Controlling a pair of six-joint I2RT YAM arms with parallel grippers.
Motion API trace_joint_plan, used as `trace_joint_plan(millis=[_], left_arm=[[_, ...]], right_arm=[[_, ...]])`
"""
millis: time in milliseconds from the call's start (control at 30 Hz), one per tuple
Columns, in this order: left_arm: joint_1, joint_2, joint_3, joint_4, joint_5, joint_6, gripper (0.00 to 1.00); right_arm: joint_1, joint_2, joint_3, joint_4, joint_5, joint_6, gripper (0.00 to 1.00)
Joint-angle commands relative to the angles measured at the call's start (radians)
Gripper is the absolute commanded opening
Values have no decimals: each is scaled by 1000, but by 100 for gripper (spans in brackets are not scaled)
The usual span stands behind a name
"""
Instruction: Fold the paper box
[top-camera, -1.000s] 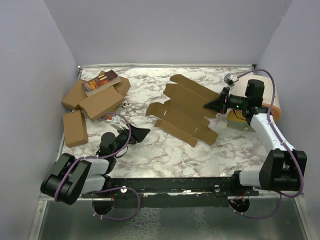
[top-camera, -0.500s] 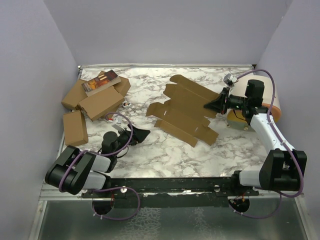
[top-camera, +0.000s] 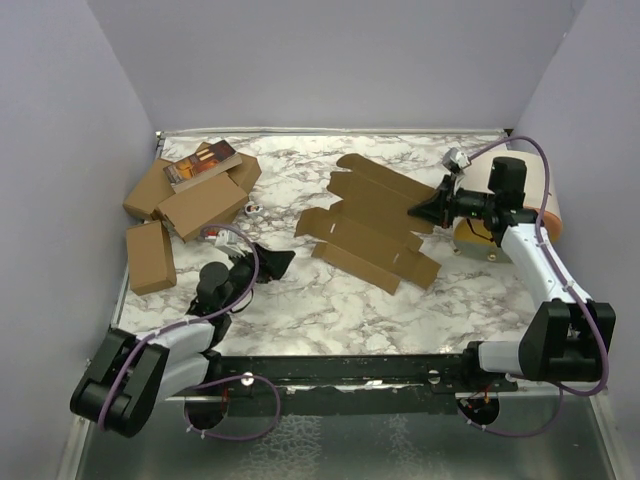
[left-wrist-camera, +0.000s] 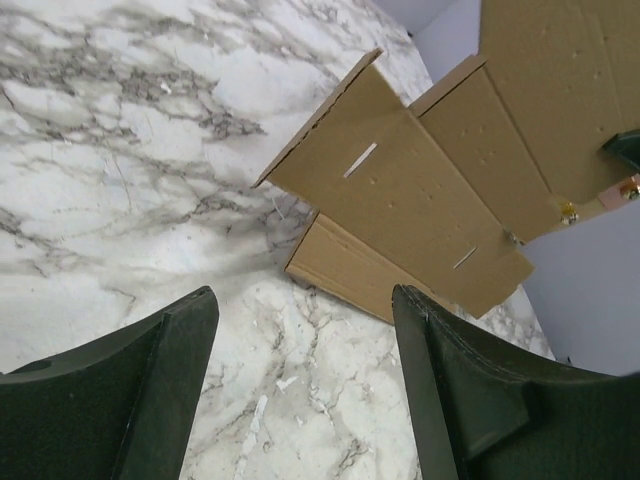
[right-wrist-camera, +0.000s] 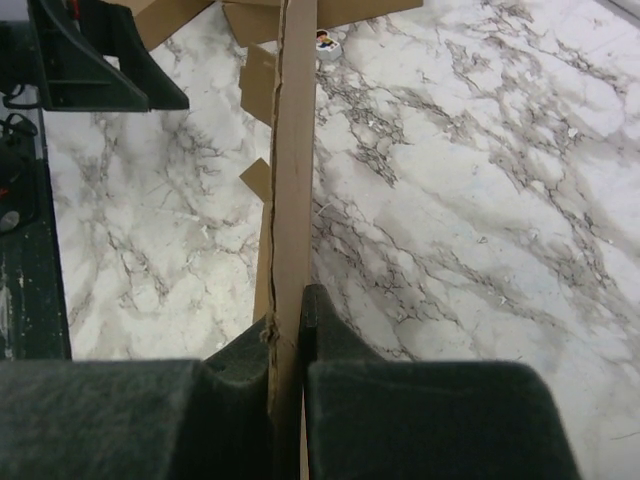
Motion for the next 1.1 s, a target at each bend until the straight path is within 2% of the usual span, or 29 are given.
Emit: trace_joint_plan(millis=[0, 167, 233, 300, 533, 700, 900, 1067], left_arm=[[-5, -125, 48, -194, -101, 120, 73], [-5, -196, 60, -297, -146, 161, 72], [-5, -204, 59, -309, -146, 170, 63], [-5, -207, 61, -322, -137, 171, 58], [-5, -183, 79, -331, -123, 196, 59], [-5, -95, 111, -240, -53, 259, 62], [-9, 48, 91, 41, 36, 255, 62], [-19, 156, 127, 75, 57, 256, 63]], right_arm=[[46, -18, 56, -68, 99, -127, 1], [99, -42, 54, -102, 152, -226, 1], [110, -57, 40, -110, 158, -264, 1], [113, -69, 23, -113, 151, -284, 1], [126, -85, -3, -134, 136, -340, 1], [146, -85, -7, -156, 108, -376, 1], [153, -86, -16, -167, 83, -394, 1], [155, -82, -21, -172, 80, -413, 1]])
